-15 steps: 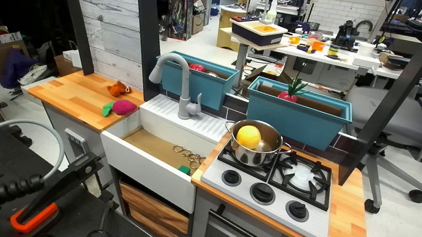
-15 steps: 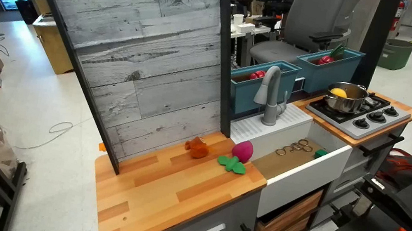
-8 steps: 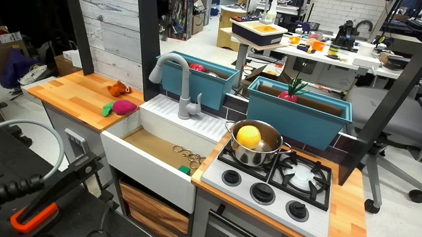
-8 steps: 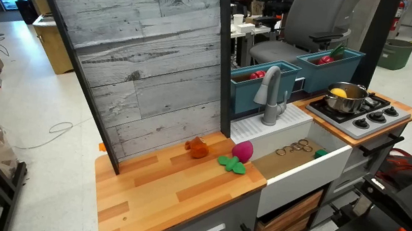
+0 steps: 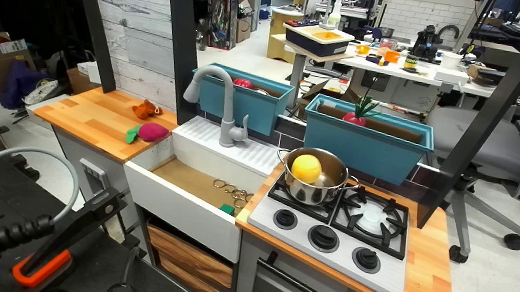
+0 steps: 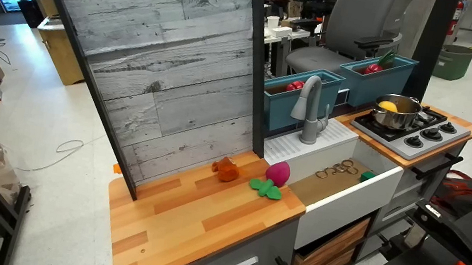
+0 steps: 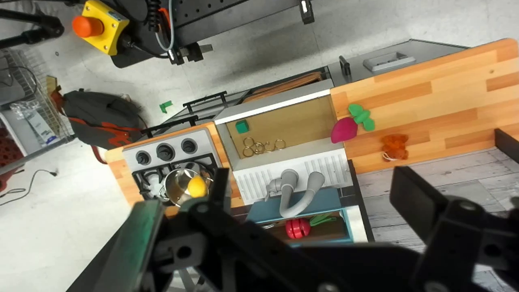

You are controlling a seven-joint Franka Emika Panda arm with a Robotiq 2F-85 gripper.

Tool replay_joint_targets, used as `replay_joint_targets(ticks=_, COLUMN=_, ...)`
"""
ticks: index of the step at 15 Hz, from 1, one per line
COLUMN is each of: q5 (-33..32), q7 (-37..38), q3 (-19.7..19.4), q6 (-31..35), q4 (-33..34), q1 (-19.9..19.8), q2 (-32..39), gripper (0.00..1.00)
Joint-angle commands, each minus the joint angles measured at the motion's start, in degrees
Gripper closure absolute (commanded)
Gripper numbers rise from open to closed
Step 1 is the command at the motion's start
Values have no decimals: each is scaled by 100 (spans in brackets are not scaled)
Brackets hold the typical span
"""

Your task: Put the purple toy vegetable inside the sink

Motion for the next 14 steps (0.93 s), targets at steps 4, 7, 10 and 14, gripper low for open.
replay_joint_targets(ticks=4, q5=-710, q7=228, q3=-163, q6=1593, q4=-573, q1=246, q2=755, gripper=0)
replay_joint_targets(ticks=7, q5=-573, q7=191, q3=-341, q6=2500, q4=-851, q1=282, q2=1324, gripper=0)
replay_joint_targets(ticks=10, q5=-450, q7=195, q3=-600, q6=3310, q4=-951, q1=333, q2=1981, gripper=0)
replay_joint_targets(ticks=14, q5=-351, q7=284, q3=-992, q6=4189, q4=-832, q1=455, q2=2983, gripper=0)
